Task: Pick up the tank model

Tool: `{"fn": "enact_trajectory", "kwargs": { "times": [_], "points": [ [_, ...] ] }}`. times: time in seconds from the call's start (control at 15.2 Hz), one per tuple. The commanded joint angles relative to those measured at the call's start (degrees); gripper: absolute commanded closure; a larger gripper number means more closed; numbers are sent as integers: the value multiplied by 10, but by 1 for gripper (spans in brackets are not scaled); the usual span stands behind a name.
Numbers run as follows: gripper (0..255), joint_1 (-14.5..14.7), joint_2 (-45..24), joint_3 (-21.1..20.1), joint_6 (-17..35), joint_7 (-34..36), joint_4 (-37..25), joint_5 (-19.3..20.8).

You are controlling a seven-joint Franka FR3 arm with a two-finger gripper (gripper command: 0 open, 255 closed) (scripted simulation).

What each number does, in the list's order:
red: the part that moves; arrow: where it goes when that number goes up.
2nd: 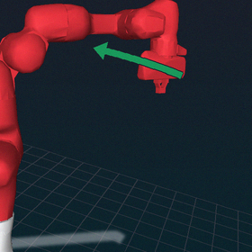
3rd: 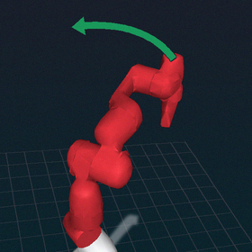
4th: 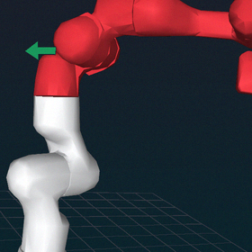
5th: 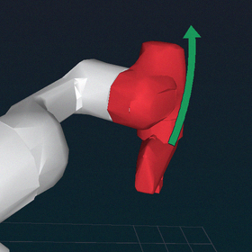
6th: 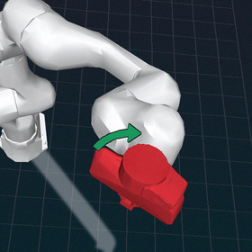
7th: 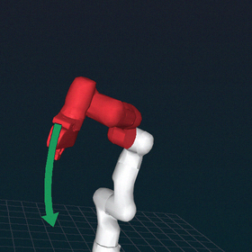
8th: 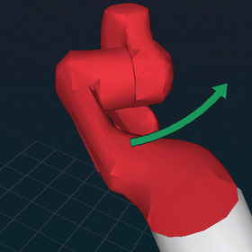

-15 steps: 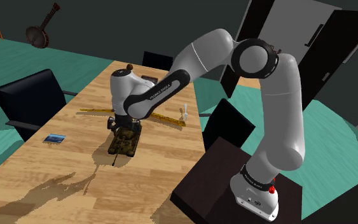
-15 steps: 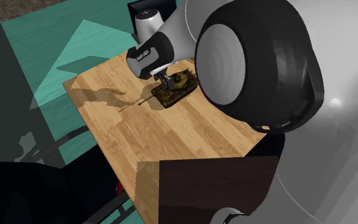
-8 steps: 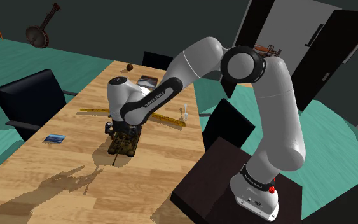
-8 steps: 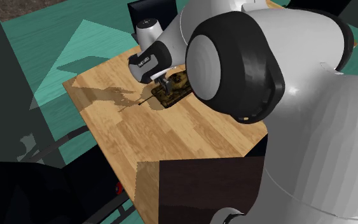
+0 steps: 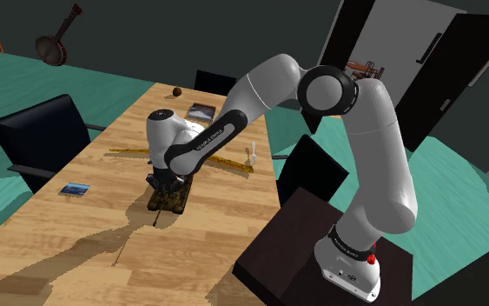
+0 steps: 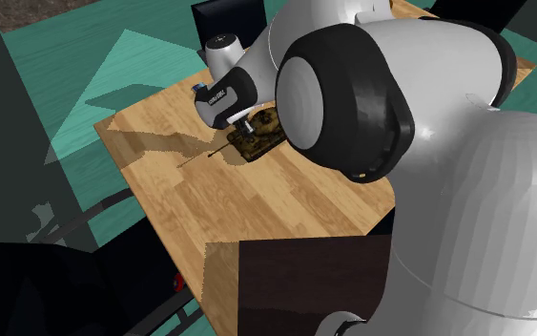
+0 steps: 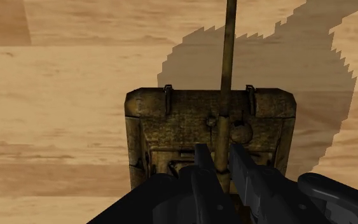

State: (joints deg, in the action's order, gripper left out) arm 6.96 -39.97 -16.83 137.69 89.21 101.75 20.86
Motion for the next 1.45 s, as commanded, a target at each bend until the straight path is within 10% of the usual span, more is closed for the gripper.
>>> {"fn": "enact_trajectory", "kwargs": {
  "times": [0.0,1.39],
  "points": [
    [255,0,-1,0,0,0,0,0],
    [255,-19,82,-27,-74,-24,7,-34]
  ]
}}
